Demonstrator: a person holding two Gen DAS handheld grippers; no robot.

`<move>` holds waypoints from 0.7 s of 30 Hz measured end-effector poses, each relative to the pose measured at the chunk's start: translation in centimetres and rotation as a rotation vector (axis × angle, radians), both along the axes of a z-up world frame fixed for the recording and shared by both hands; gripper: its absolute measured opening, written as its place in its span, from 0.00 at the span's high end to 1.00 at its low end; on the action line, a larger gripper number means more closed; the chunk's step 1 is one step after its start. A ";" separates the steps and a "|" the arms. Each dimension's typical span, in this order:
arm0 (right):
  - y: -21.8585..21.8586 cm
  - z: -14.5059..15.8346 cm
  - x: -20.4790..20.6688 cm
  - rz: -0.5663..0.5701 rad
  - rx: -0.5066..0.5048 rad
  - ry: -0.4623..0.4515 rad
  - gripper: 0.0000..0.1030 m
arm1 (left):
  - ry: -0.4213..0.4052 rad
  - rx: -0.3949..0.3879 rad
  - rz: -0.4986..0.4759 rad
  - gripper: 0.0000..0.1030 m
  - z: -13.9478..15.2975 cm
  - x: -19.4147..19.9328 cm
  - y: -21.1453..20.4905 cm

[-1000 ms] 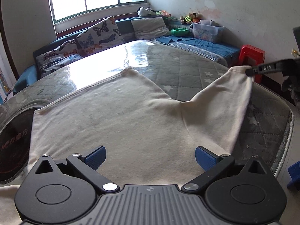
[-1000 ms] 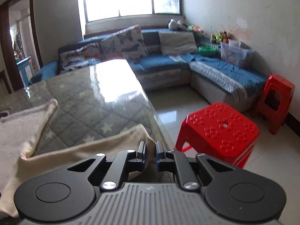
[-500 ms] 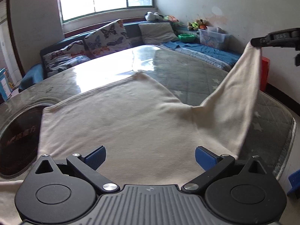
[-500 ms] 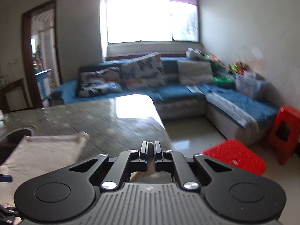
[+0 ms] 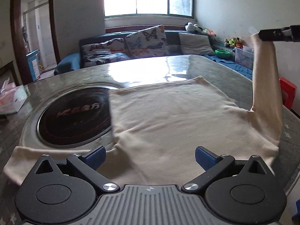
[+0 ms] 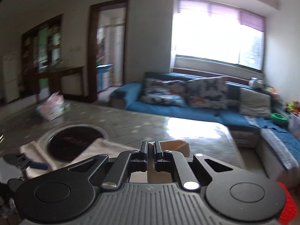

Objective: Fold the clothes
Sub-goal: 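Grasp the sweatshirt side with the right gripper and fold it over the body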

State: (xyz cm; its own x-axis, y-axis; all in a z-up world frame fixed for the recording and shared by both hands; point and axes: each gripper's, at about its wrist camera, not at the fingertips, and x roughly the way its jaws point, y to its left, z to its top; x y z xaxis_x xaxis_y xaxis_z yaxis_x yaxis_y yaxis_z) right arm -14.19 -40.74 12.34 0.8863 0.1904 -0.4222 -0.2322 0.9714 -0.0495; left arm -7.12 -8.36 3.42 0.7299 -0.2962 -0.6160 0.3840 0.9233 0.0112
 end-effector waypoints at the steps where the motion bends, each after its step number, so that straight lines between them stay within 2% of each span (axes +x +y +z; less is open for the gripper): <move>1: 1.1 -0.4 0.3 0.026 -0.003 0.014 0.95 | 0.002 -0.003 0.008 0.00 -0.1 -0.2 0.5; 9: 8.0 -4.3 1.2 0.173 -0.014 0.136 0.95 | 0.031 -0.024 0.042 0.00 -1.2 -0.8 2.5; 12: 9.3 -4.8 1.0 0.218 -0.001 0.157 0.93 | 0.035 -0.029 0.047 0.00 -1.3 -0.8 2.8; 16: 8.9 -4.2 0.8 0.224 0.023 0.142 0.90 | 0.030 -0.027 0.041 0.00 -1.2 -1.0 2.5; 21: 5.7 -3.8 0.6 0.135 -0.021 0.132 0.71 | 0.006 -0.033 0.020 0.00 -0.6 -1.1 1.7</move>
State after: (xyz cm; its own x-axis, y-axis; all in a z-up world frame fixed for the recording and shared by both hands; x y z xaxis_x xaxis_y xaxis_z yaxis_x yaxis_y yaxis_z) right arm -13.64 -35.04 8.55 0.7901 0.2939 -0.5380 -0.3663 0.9300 -0.0299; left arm -8.23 -6.67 2.80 0.7320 -0.3017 -0.6109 0.3656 0.9305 -0.0215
